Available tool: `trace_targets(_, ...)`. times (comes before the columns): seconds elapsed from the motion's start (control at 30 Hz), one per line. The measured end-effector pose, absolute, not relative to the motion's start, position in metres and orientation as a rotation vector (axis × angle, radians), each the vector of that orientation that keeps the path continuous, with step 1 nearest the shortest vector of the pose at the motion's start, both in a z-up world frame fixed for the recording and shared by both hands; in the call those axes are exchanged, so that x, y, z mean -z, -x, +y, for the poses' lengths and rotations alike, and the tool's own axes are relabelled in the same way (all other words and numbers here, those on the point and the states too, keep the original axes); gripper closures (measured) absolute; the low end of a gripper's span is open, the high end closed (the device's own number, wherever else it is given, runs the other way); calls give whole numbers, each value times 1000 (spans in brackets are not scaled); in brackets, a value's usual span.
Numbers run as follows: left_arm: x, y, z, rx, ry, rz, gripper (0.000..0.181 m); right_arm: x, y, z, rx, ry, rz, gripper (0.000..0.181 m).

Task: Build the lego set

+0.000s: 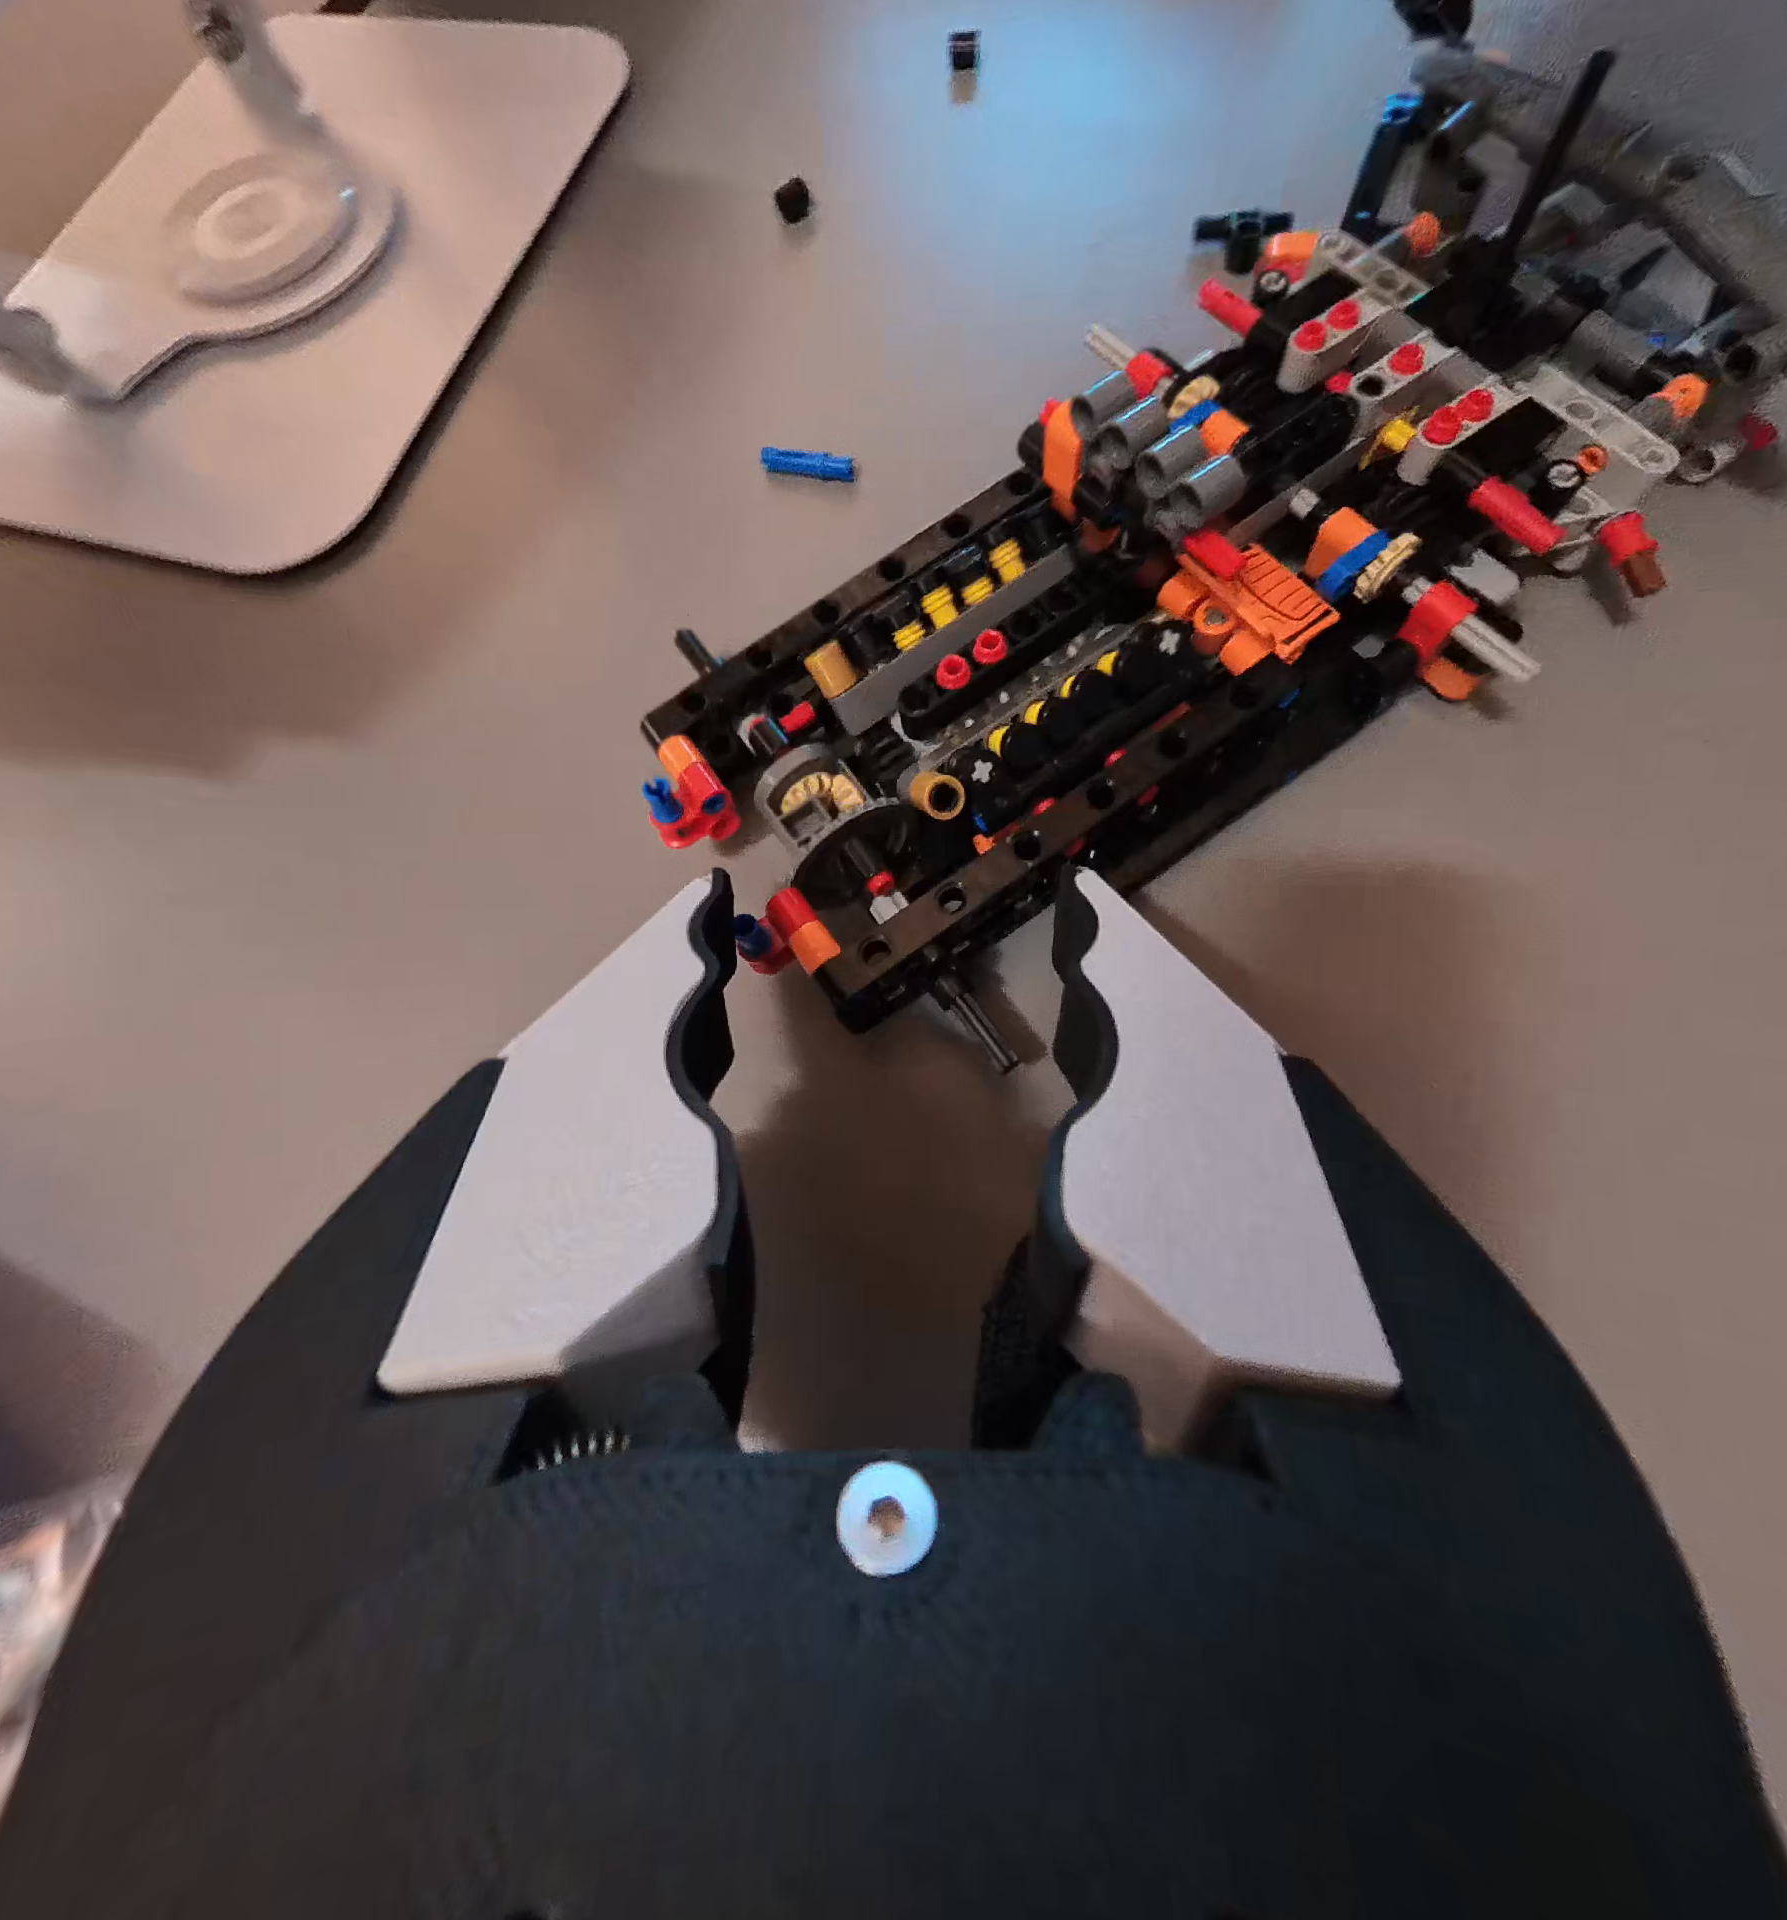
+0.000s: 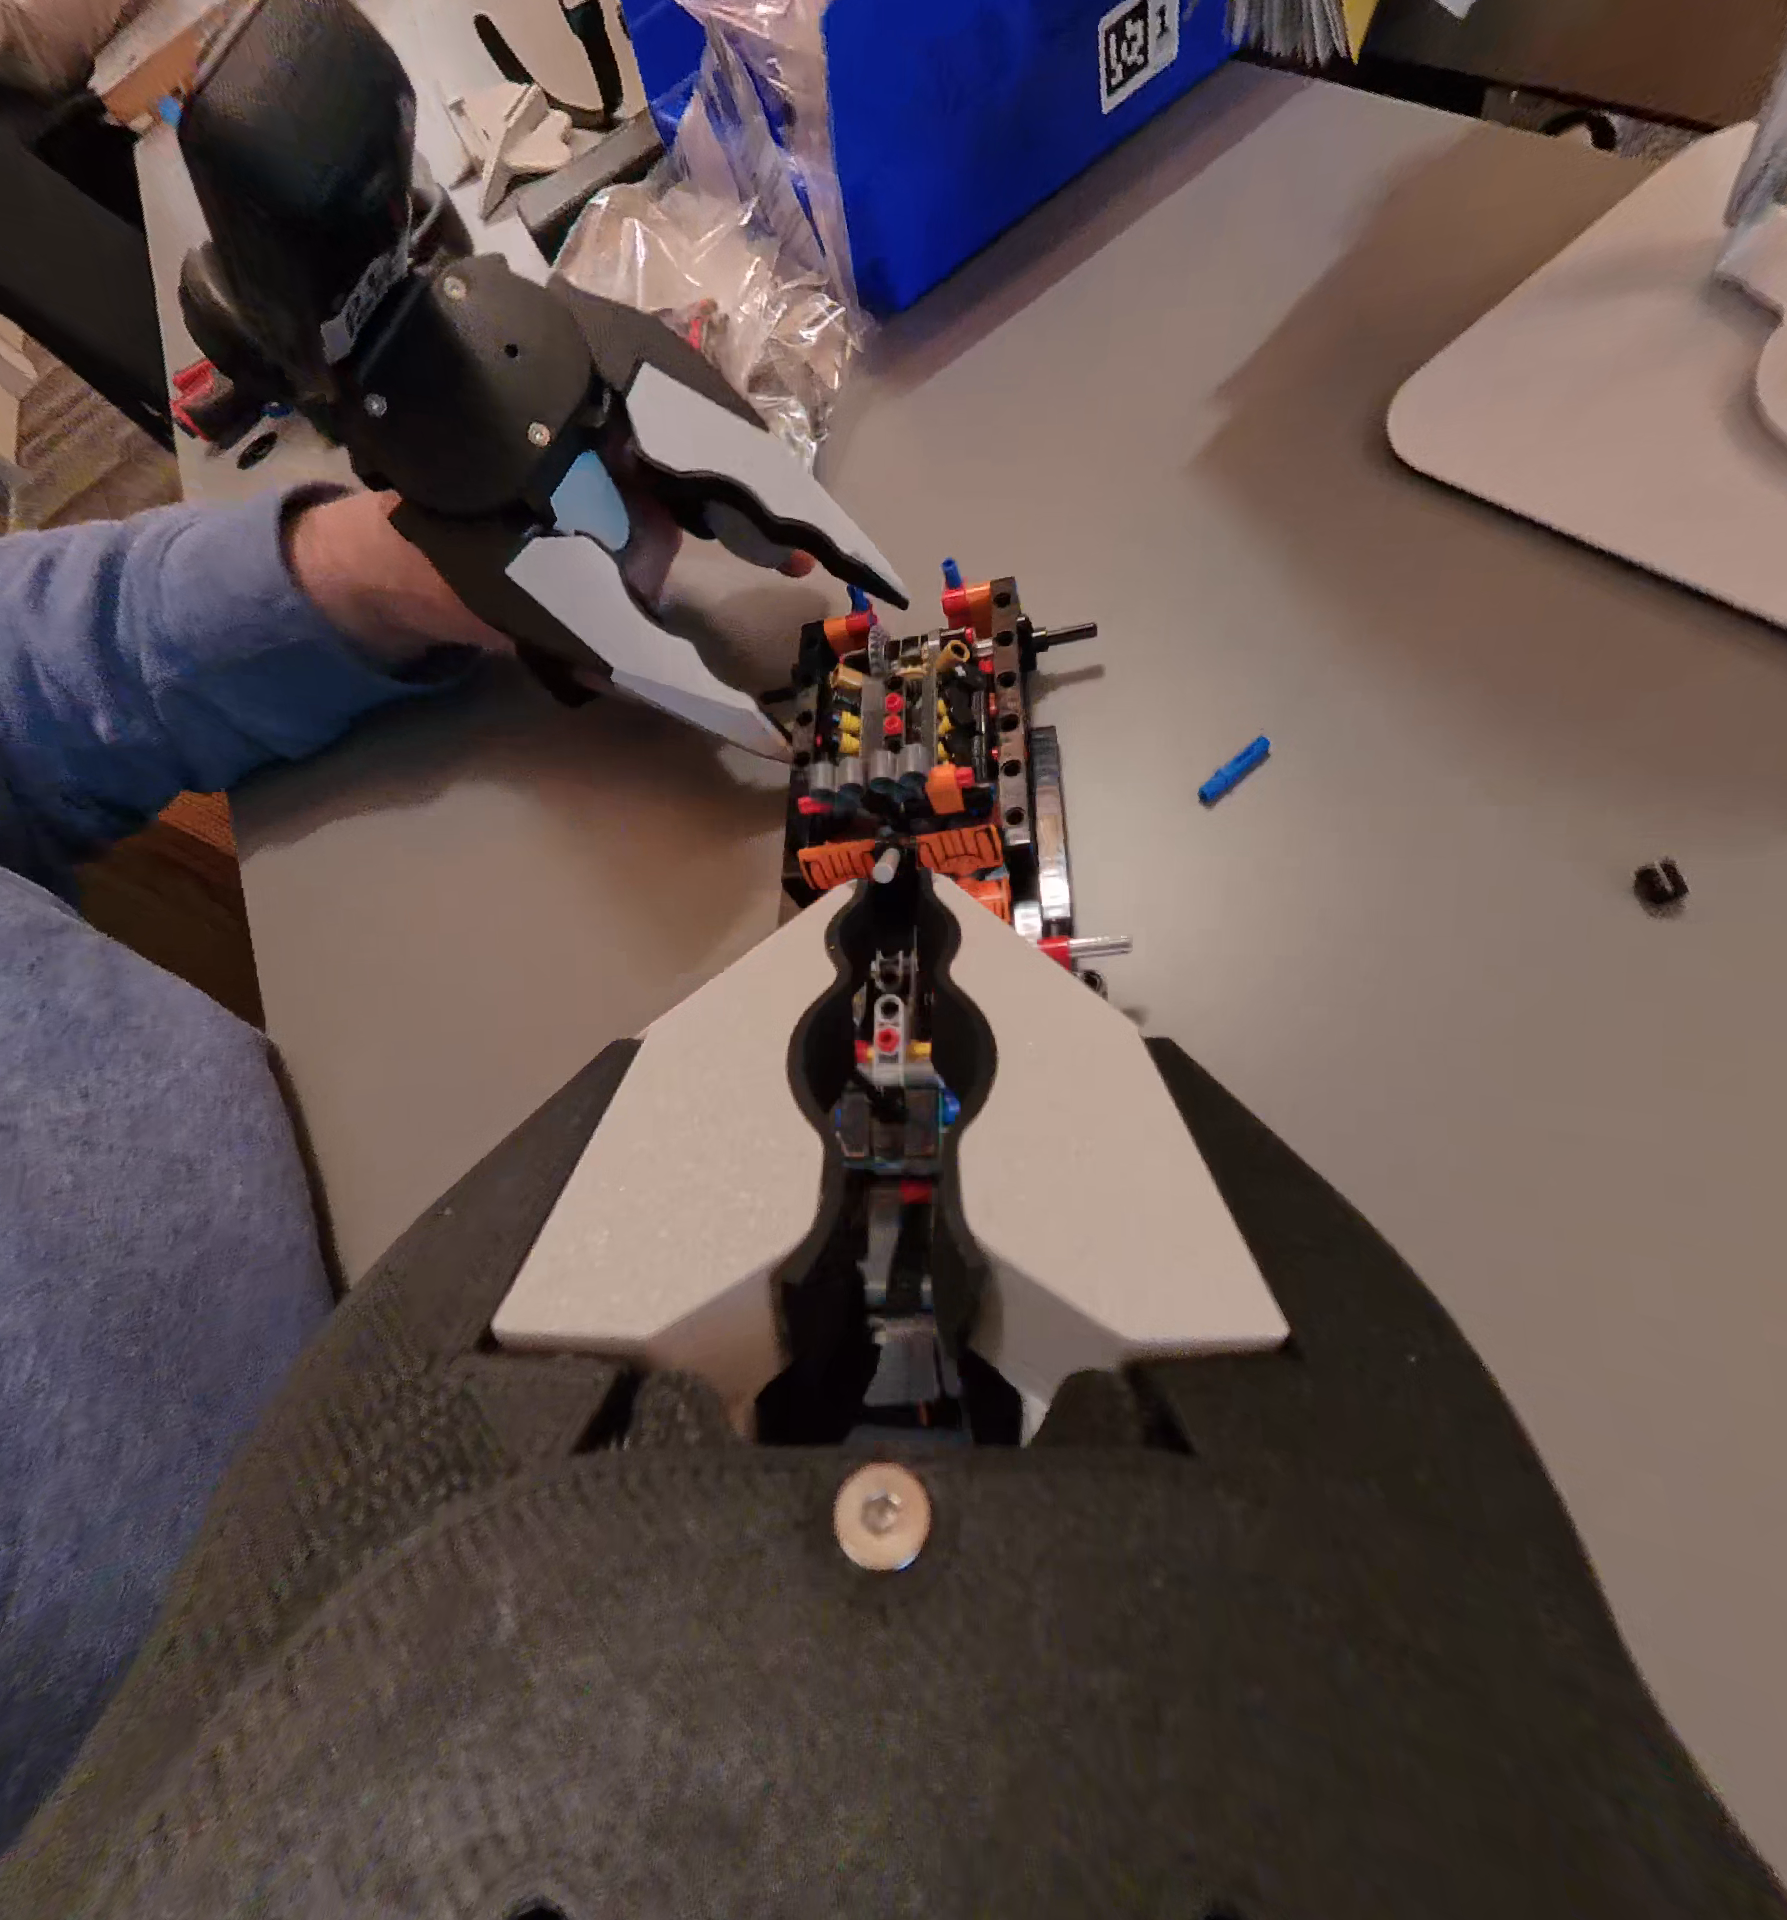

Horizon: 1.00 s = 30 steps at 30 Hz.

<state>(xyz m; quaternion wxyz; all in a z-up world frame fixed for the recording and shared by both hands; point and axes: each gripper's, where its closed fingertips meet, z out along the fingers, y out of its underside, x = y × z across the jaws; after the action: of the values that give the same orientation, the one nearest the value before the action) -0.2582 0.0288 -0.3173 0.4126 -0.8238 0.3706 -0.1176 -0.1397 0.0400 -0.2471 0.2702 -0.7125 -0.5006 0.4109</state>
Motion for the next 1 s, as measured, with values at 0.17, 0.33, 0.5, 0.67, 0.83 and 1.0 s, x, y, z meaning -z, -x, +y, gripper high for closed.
trace_targets(0.17, 312, 267, 25, 165, 2071, 812, 119, 241, 169, 39, -1072, 1871, -1447, 177)
trace_targets(0.33, 279, 255, 16, 221, 1940, 801, 125, 249, 196, 34, -1043, 1883, -1573, 177)
trace_targets(0.5, 289, 237, 20, 241, 1966, 900, 130, 260, 220, 29, -1082, 1940, -1660, 177)
trace_targets(0.67, 297, 229, 24, 344, 1999, 854, 139, 274, 233, 34, -1064, 2028, -1726, 177)
trace_targets(0.83, 302, 233, 29, 322, 2013, 830, 139, 288, 238, 38, -1030, 2104, -1767, 177)
trace_targets(1.0, 302, 231, 29, 309, 2000, 845, 141, 294, 239, 38, -984, 2146, -1805, 177)
